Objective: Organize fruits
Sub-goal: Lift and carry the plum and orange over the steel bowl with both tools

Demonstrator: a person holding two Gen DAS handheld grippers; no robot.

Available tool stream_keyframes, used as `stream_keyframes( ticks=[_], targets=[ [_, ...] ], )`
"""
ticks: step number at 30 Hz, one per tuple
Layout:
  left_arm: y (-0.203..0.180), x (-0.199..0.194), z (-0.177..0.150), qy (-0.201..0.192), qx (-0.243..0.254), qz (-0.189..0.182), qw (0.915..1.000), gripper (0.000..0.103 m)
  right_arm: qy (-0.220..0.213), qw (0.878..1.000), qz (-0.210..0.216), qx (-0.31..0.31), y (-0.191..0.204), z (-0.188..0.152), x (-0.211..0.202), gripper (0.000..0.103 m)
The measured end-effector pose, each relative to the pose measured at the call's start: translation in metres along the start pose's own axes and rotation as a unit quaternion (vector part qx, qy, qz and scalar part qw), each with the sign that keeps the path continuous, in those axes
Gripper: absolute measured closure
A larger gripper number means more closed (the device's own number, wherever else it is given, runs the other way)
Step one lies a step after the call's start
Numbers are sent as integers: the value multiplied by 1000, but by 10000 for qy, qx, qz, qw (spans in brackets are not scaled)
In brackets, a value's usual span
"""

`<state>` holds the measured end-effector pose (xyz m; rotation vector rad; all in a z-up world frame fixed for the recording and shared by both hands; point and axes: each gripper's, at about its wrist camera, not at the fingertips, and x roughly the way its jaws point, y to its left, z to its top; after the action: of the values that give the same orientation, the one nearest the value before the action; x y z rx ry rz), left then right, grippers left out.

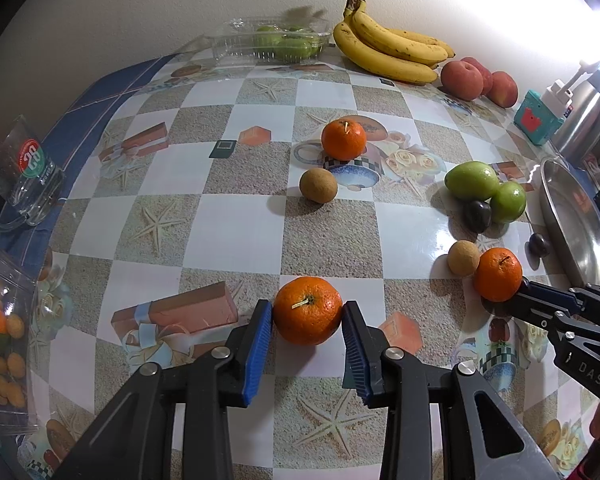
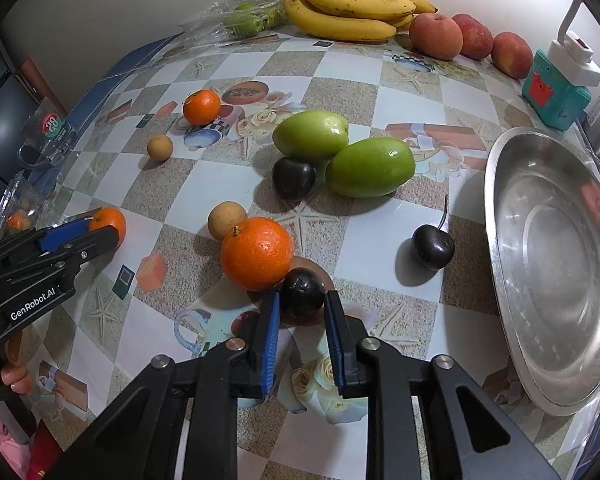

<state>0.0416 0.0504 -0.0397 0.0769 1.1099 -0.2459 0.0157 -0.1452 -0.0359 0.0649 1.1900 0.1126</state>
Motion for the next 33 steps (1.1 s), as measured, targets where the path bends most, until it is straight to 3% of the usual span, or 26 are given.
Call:
stream_keyframes(
  ticks=[17,33],
  targets=[
    [0,-10,0,-66,-41,-54,10000,66,-80,9999,76,73,-2,-2,-9,81],
    [-15,-52,20,-253,-42,81,9996,66,-503,9973,297,441,-9,-2,-43,81]
  ],
)
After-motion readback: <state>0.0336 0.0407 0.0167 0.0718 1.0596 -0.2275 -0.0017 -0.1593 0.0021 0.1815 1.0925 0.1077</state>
